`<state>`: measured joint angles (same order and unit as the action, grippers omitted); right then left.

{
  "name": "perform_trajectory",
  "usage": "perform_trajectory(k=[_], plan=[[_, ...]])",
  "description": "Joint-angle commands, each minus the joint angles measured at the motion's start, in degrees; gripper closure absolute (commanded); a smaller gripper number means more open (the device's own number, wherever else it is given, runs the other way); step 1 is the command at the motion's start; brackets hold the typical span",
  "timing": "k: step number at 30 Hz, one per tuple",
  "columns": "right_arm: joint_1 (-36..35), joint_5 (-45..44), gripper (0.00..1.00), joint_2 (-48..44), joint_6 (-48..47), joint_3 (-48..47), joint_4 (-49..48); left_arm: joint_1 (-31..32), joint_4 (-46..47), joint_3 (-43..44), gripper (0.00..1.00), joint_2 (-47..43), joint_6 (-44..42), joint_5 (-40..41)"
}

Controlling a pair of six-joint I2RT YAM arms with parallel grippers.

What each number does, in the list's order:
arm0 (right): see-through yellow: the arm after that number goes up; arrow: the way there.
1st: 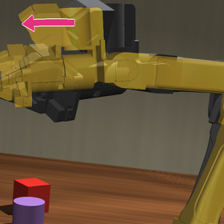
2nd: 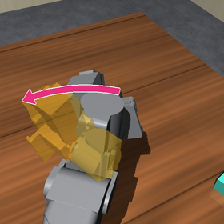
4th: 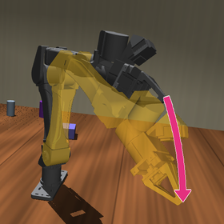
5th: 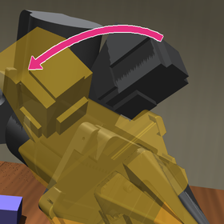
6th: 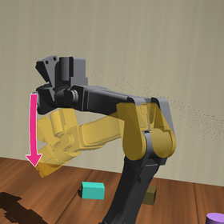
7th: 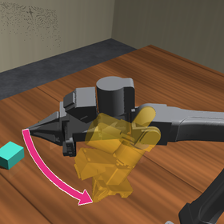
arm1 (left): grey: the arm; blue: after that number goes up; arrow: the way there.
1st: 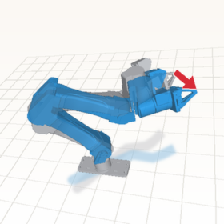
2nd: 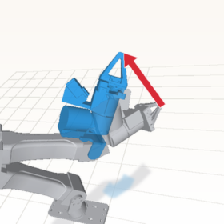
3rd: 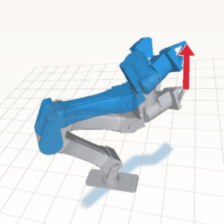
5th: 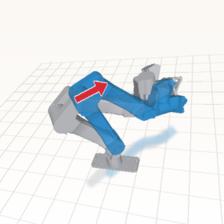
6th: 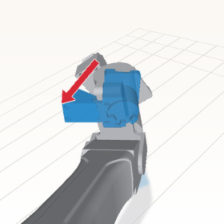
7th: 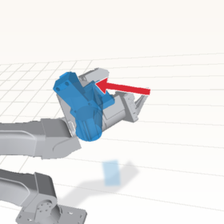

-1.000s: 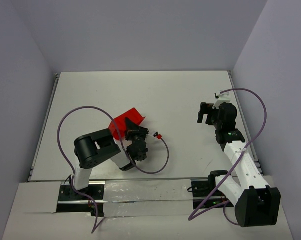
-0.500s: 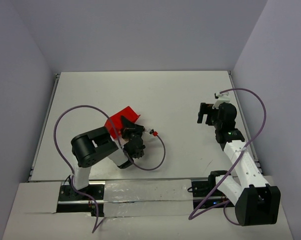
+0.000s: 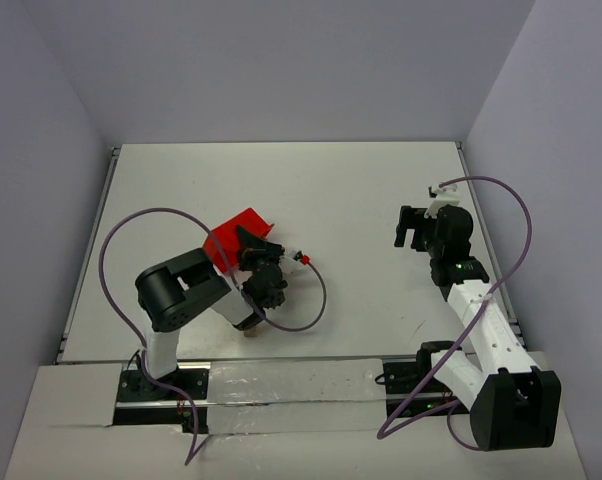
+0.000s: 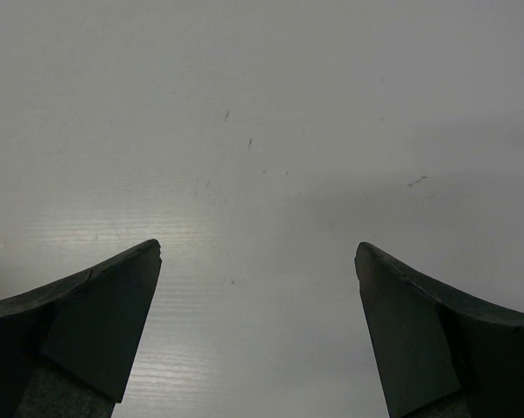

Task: Build the wood block tower

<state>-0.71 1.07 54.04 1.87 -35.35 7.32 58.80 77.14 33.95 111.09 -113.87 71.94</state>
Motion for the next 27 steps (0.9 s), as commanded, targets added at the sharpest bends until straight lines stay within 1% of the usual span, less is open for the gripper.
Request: perform_trajectory(k=[1, 2, 5, 9, 12, 15, 16, 18, 19, 20, 21, 22, 23, 24, 25, 26, 27], plan=[[0.3, -0.1, 0.0, -0.5, 0.0, -2.5, -1.3, 1.3, 29.4, 2.6, 1.0, -1.6, -4.5, 0.1], [0.3, -0.1, 0.0, 0.2, 0.1, -3.0, -1.0, 3.0, 29.4, 2.3, 1.0, -1.6, -4.6, 0.0], [0.3, -0.6, 0.0, -0.4, -0.2, -2.8, -0.5, -1.4, 29.4, 5.0, 1.0, -2.0, -5.7, -0.9], [0.3, 0.1, 0.0, -1.1, -0.2, -2.2, -1.5, 0.1, 29.4, 3.2, 1.0, -1.5, -7.1, -1.0], [0.3, -0.1, 0.0, 0.0, -0.2, -2.7, -0.7, -3.1, 29.4, 7.1, 1.0, -2.9, -8.3, -1.2], [0.3, 0.1, 0.0, -0.2, -0.1, -2.4, -1.1, -2.4, 29.4, 5.8, 1.0, -4.2, -9.1, -2.4], [0.3, 0.3, 0.0, -0.1, -0.1, -2.5, -1.0, -3.7, 29.3, 6.8, 1.0, -5.2, -9.0, -2.9], [0.3, 0.1, 0.0, -0.2, -0.1, -2.6, -0.7, -8.5, 29.2, 9.4, 1.0, -5.3, -9.3, -2.5], [0.3, 0.0, 0.0, -0.3, -0.2, -2.5, -0.9, -8.7, 29.3, 9.6, 1.0, -5.1, -9.7, -2.4], [0.3, 0.0, 0.0, -0.3, -0.1, -2.4, -1.1, -7.8, 29.4, 7.3, 1.0, -5.2, -9.4, -2.3], [0.3, 0.4, 0.0, -0.3, -0.1, -2.5, -0.9, -6.5, 29.2, 5.8, 1.0, -5.8, -8.3, -2.0], [0.3, 0.7, 0.0, -0.2, 0.0, -2.6, -0.7, -6.8, 28.2, 6.3, 1.0, -6.4, -6.8, -0.8], [0.3, 0.9, 0.0, -0.2, 0.0, -2.6, -0.6, -8.2, 26.9, 7.4, 1.0, -7.0, -5.2, 0.8], [0.3, 0.8, 0.0, -0.4, -0.1, -2.5, -0.5, -10.7, 21.0, 8.7, 1.0, -8.7, -2.8, 1.5], [0.3, 0.8, 0.0, -0.4, -0.1, -2.4, -0.5, -12.0, 15.8, 9.1, 1.0, -10.4, 3.6, 1.8], [0.3, 0.9, 0.0, -0.6, -0.2, -2.4, -0.5, -12.5, 7.2, 9.3, 1.0, -12.8, 11.0, 2.4], [0.3, 1.0, 0.0, -0.7, -0.2, -2.4, -0.5, -12.7, -4.2, 10.0, 1.0, -15.4, 19.6, 3.0]])
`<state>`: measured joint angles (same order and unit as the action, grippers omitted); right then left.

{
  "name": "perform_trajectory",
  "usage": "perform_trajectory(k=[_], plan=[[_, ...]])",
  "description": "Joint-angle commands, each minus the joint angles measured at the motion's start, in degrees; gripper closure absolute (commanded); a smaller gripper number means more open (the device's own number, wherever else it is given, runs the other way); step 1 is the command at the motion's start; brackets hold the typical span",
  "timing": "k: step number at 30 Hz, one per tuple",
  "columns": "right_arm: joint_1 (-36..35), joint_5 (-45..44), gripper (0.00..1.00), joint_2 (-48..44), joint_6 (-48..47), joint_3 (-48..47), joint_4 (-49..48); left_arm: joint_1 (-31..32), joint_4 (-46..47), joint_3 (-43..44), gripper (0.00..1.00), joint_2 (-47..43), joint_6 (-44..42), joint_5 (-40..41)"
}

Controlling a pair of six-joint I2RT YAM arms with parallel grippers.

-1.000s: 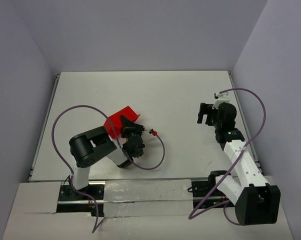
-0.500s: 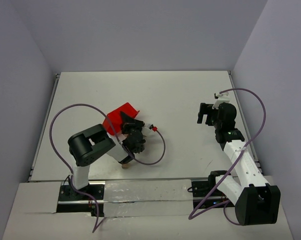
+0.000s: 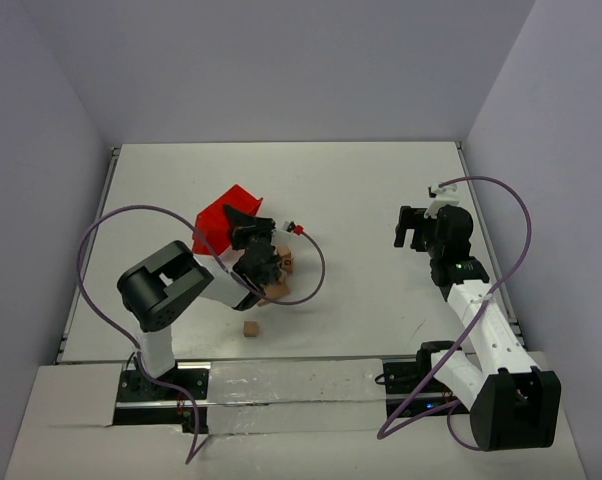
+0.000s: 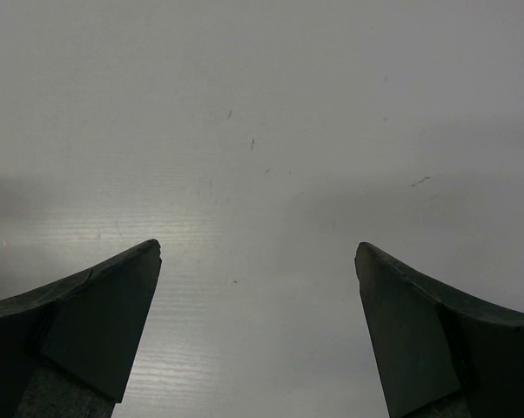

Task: Build the wood block tower

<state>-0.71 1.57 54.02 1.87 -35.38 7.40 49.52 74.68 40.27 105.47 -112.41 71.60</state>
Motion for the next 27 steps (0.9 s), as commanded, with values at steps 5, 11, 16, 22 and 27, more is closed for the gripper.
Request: perform_trajectory(k=[5, 11, 16, 22, 27], plan=[[0.3, 0.9, 0.0, 0.0, 0.0, -2.7, -0.3, -4.7, -91.5, 26.1, 1.0, -15.3, 88.6, -2.4], [0.3, 1.0, 0.0, -0.3, -0.3, -2.6, -0.1, -9.9, -118.5, 38.7, 1.0, -13.2, 107.8, -22.3], [0.4, 1.4, 0.0, -0.5, -0.5, -2.5, -0.2, -20.7, -122.6, 41.9, 1.0, -16.0, 111.8, -44.6], [0.4, 2.0, 0.0, 0.4, -0.5, -2.7, -0.1, -39.1, -119.0, 41.7, 1.0, -17.6, 108.1, -63.9], [0.3, 2.1, 0.0, 0.6, -0.7, -2.9, 0.0, -54.4, -113.8, 43.0, 1.0, -12.0, 106.0, -76.5]])
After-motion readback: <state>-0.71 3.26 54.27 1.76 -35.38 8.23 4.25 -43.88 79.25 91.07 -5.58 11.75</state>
